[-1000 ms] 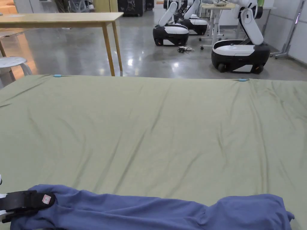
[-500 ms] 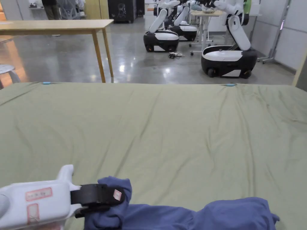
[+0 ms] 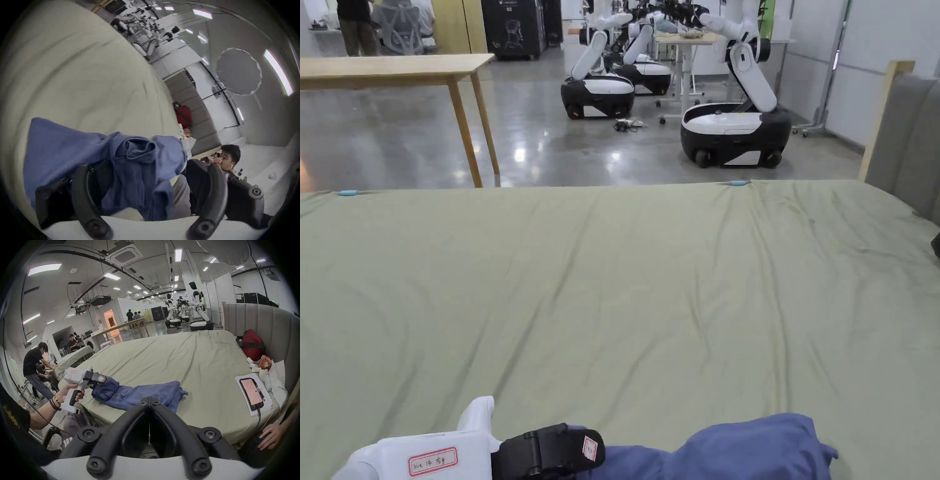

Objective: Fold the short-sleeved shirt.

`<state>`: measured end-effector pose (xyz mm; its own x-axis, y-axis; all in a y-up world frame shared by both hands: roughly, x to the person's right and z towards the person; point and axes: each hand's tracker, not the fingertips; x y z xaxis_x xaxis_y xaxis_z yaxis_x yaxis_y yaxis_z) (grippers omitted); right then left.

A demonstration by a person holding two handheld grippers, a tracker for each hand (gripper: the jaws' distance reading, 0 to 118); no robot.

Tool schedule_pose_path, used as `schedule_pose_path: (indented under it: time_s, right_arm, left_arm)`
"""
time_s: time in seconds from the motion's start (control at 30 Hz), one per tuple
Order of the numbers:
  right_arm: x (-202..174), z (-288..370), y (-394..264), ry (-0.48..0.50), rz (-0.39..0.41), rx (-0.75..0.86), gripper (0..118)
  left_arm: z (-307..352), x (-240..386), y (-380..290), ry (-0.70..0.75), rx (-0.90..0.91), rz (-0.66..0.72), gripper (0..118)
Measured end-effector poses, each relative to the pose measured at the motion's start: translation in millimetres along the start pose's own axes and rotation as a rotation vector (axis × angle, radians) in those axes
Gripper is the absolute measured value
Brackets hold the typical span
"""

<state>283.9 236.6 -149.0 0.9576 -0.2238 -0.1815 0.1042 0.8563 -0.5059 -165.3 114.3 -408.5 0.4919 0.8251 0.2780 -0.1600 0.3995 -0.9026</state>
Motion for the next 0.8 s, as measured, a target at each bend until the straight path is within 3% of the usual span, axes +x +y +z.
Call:
schedule_pose_path:
  time_s: [0.2, 0.27, 0.3, 0.33, 0.37, 0.43, 0.5, 0.73, 0.8]
  right_arm:
    - [-5, -7, 0, 0.025, 0.004, -0.013, 0]
    - [-7, -9, 1, 0.036, 0.01, -0.015, 0]
    - [-8, -10, 2, 0.04, 0.012, -0.016, 0]
    - [-9, -11, 2, 0.042, 0.016, -0.016, 0]
    - [-10, -13, 3, 0.044, 0.019, -0.017, 0]
    - [-11, -15, 4, 0.052, 0.022, -0.017, 0]
    - [-13, -16, 5, 0.061, 0.024, -0.015, 0]
    - [-16, -16, 3, 0.071, 0.029, -0.022, 0]
    - [-16, -13, 2, 0.067, 0.03, -0.023, 0]
  left_arm:
    - [53, 50, 1, 0.026, 0.165, -0.164, 94]
    - [73, 68, -6, 0.067, 0.224, -0.326, 86]
    - [80, 74, -13, 0.112, 0.245, -0.406, 71]
    - [87, 79, -20, 0.169, 0.27, -0.472, 30]
    - [89, 86, -26, 0.194, 0.283, -0.535, 0]
    - [90, 77, -30, 0.169, 0.24, -0.438, 0]
    - [82, 64, -29, 0.021, 0.166, -0.32, 0]
    - [8, 3, -9, -0.116, 0.067, -0.033, 0]
    - [-22, -9, -8, -0.078, 0.029, 0.005, 0]
